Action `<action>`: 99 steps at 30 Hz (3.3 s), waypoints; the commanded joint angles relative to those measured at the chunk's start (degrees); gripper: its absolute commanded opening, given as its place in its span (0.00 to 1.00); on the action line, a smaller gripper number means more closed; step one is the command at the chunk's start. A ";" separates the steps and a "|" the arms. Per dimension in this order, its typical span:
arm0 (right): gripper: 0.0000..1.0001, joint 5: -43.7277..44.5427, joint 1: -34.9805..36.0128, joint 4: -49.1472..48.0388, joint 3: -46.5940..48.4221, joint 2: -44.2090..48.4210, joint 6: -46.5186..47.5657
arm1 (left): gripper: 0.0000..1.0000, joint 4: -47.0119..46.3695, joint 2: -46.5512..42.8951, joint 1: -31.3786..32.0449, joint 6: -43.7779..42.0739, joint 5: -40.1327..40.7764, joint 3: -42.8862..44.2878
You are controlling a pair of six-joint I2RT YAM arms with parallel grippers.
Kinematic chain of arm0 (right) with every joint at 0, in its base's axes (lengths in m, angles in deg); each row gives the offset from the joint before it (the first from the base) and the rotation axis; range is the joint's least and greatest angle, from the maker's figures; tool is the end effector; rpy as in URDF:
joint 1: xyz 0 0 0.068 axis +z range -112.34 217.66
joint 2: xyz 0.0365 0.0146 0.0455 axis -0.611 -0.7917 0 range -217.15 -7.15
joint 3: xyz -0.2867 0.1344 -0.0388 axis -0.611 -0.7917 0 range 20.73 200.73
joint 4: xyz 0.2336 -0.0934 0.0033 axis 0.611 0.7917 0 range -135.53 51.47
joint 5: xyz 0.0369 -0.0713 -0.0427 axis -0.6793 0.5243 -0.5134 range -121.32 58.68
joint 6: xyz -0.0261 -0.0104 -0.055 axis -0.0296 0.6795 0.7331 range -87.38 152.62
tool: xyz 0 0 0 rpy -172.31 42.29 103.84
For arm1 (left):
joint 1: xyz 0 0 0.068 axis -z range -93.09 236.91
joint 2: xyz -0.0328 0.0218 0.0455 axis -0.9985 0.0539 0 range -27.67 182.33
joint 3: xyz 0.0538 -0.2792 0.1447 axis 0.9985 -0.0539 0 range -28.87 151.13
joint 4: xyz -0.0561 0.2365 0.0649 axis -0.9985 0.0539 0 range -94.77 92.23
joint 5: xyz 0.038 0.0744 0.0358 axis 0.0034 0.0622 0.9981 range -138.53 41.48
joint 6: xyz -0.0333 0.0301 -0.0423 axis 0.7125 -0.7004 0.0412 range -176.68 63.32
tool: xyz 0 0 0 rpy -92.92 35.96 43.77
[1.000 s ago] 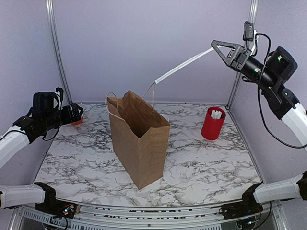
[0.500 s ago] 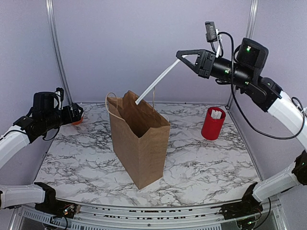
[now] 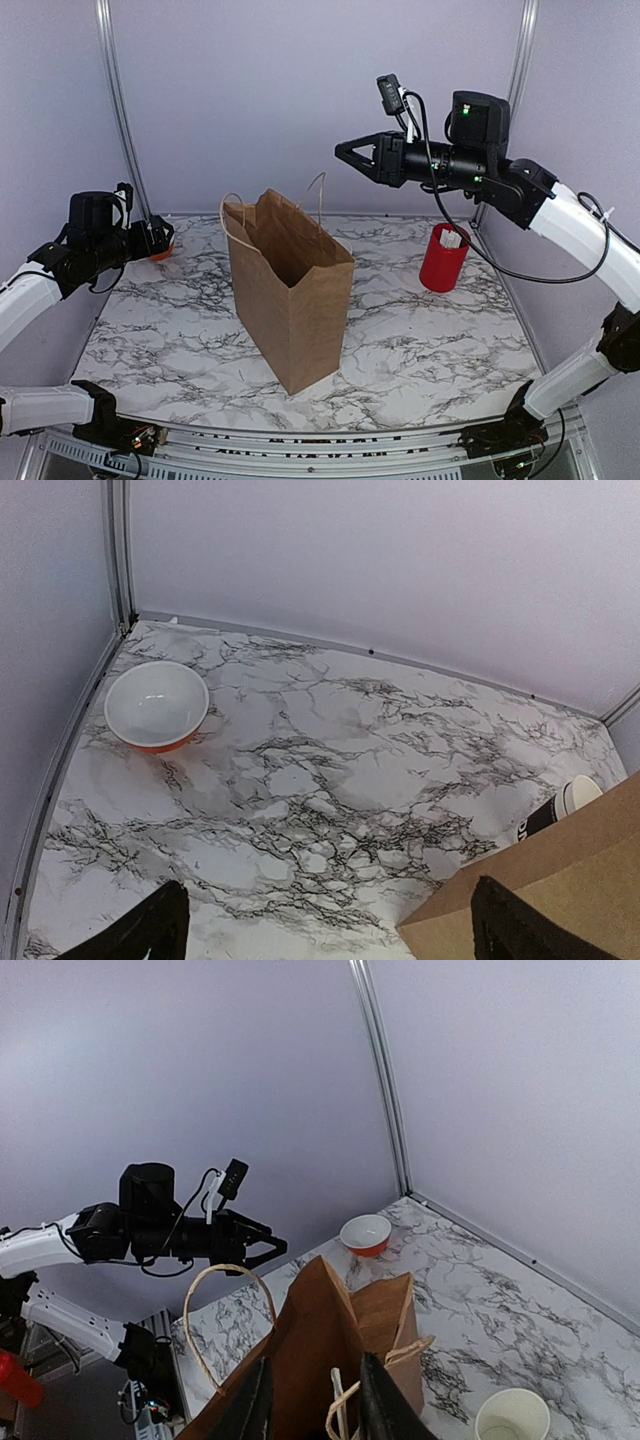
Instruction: Pack the takeout coffee
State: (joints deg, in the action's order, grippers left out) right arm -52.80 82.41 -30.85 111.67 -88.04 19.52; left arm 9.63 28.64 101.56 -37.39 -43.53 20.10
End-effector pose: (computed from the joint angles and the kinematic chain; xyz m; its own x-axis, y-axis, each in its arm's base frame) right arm 0.2067 0.2290 0.5116 -0.2630 0.0362 -0.9641 -0.8775 0.4063 0.2547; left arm 0.1937 -0.0465 0.3577 -0.3957 -0.2367 -0.8873 0.0456 0.9600 -0.2764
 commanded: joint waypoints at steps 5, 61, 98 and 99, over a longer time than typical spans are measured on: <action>0.63 6.31 0.42 0.35 0.09 2.22 1.23 | 0.99 -1.30 0.27 -0.22 0.40 -0.26 -0.11; 1.00 39.12 -41.47 -79.46 -81.37 5.33 11.01 | 0.99 -2.49 -0.95 -0.17 1.54 -1.74 -0.96; 1.00 32.46 -42.99 -92.47 -78.04 -10.71 17.29 | 0.99 -42.64 16.95 -4.35 -10.10 33.73 -21.44; 1.00 32.54 -42.98 -91.34 -77.78 -10.33 17.08 | 0.99 -46.10 18.22 -4.91 -10.53 34.24 -22.29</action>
State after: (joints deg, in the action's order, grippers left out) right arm -20.73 39.94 -120.92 32.81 -98.88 36.98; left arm -23.77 42.43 98.70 -45.24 -15.86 -0.23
